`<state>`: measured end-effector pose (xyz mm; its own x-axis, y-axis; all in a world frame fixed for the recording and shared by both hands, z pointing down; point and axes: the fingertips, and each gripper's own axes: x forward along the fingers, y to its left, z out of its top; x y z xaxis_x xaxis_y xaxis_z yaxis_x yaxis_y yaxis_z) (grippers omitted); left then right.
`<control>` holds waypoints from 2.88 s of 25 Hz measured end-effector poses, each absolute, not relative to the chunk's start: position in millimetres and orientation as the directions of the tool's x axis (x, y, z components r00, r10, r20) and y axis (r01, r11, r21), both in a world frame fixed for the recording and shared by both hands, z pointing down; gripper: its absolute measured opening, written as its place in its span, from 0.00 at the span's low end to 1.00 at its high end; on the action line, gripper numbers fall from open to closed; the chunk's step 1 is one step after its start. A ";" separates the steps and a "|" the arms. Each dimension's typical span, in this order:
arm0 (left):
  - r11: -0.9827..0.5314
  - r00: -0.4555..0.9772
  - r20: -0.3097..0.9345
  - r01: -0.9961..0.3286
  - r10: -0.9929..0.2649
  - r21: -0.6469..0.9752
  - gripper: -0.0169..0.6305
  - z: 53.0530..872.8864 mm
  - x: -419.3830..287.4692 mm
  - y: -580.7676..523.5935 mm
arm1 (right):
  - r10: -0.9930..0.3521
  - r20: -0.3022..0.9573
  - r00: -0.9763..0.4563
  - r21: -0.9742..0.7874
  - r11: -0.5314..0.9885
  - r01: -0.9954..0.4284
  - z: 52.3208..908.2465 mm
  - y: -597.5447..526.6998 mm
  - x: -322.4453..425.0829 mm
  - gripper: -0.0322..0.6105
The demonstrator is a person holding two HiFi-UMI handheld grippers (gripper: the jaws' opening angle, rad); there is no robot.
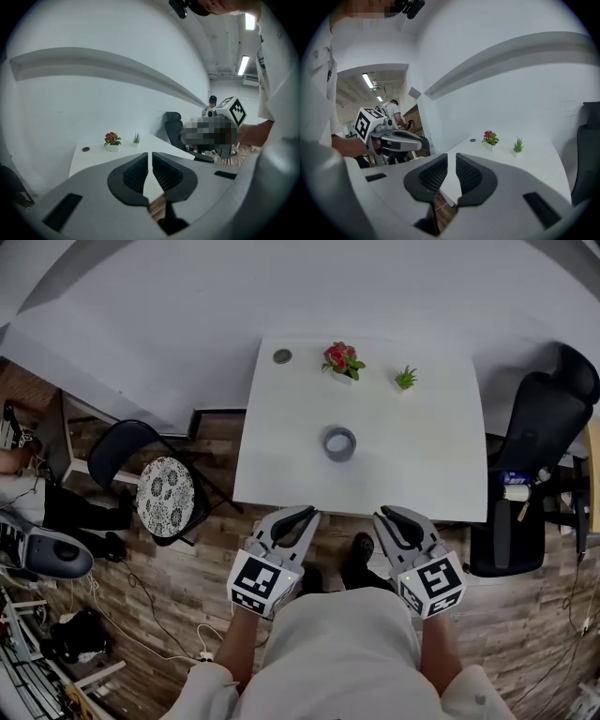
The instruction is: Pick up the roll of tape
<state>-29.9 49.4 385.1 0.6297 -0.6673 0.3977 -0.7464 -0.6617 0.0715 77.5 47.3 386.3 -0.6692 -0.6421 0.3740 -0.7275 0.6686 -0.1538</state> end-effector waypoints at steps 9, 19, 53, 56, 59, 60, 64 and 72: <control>-0.597 0.589 0.385 -0.794 -0.711 0.113 0.18 388.1 -0.6 25.2 | -0.574 0.368 -0.731 -0.140 0.743 -0.654 383.5 14.4 95.4 0.17; -0.536 0.523 0.396 -0.840 -0.755 0.087 0.26 397.3 16.7 19.2 | -0.514 0.372 -0.773 -0.142 0.792 -0.594 389.8 5.6 100.7 0.21; -0.688 0.646 0.446 -0.720 -0.620 0.086 0.32 417.2 -42.7 -77.2 | -0.549 0.567 -0.614 -0.113 0.687 -0.718 459.5 -65.5 39.8 0.21; -0.707 0.663 0.448 -0.701 -0.600 0.093 0.33 421.1 -51.8 -88.2 | -0.544 0.602 -0.585 -0.114 0.666 -0.737 474.8 -69.9 30.7 0.22; -0.727 0.682 0.451 -0.679 -0.575 0.100 0.34 426.6 -60.8 -97.6 | -0.541 0.629 -0.559 -0.108 0.651 -0.751 487.2 -75.2 22.7 0.22; -0.735 0.689 0.450 -0.671 -0.568 0.101 0.34 427.4 -63.3 -100.7 | -0.542 0.637 -0.549 -0.102 0.646 -0.756 490.5 -76.8 20.5 0.22; -0.763 0.716 0.451 -0.637 -0.533 0.109 0.34 434.8 -71.9 -111.9 | -0.544 0.672 -0.503 -0.059 0.638 -0.768 505.0 -83.3 12.1 0.23; -0.809 0.763 0.449 -0.572 -0.465 0.134 0.36 453.9 -79.3 -133.7 | -0.492 0.766 -0.415 0.020 0.663 -0.749 541.7 -90.7 4.0 0.25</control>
